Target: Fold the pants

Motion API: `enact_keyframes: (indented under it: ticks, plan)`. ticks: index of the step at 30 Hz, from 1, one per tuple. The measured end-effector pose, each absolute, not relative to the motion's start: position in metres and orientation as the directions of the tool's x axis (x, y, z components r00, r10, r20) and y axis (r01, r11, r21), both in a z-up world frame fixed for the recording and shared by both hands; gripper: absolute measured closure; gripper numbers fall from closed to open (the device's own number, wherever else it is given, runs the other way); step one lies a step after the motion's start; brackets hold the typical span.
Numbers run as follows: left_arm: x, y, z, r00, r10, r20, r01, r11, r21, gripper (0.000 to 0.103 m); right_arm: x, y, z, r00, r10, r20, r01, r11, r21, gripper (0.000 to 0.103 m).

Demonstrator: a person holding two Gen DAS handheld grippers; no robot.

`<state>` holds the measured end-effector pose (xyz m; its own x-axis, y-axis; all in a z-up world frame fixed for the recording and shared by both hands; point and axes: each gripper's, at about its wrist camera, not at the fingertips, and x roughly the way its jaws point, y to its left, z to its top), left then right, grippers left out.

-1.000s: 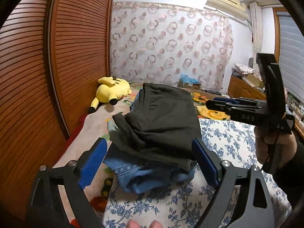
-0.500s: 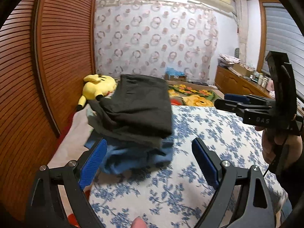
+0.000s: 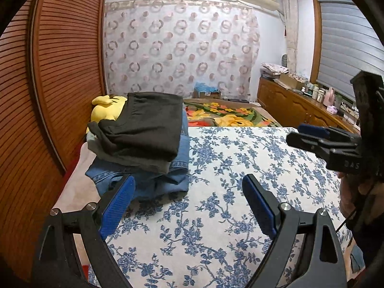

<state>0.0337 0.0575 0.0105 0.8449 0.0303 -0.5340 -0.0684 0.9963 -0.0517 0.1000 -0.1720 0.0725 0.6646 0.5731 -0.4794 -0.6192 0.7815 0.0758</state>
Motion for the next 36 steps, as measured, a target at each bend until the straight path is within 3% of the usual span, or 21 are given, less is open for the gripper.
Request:
enact_keyframes:
  ticks: [5, 11, 24, 36]
  plan:
    - [0.034, 0.042, 0.013, 0.849, -0.004, -0.529, -0.041, 0.997, -0.073, 0.012, 0.086, -0.191, 0.073, 0.679, 0.545, -0.492, -0.583, 0.807, 0.090, 0.027]
    - [0.036, 0.026, 0.014, 0.848, -0.031, -0.530, -0.010, 0.997, -0.074, 0.012, 0.064, -0.210, 0.077, 0.710, 0.508, -0.488, -0.546, 0.835, 0.075, 0.019]
    - [0.045, -0.008, 0.003, 0.824, -0.075, -0.562, 0.041, 0.996, -0.074, 0.012, 0.038, -0.232, 0.072, 0.769, 0.406, -0.494, -0.433, 0.899, 0.063, 0.018]
    - [0.044, -0.039, 0.031, 0.842, -0.109, -0.528, 0.093, 0.994, -0.057, 0.012, 0.018, -0.258, 0.091, 0.823, 0.352, -0.445, -0.356, 0.931, 0.077, 0.015]
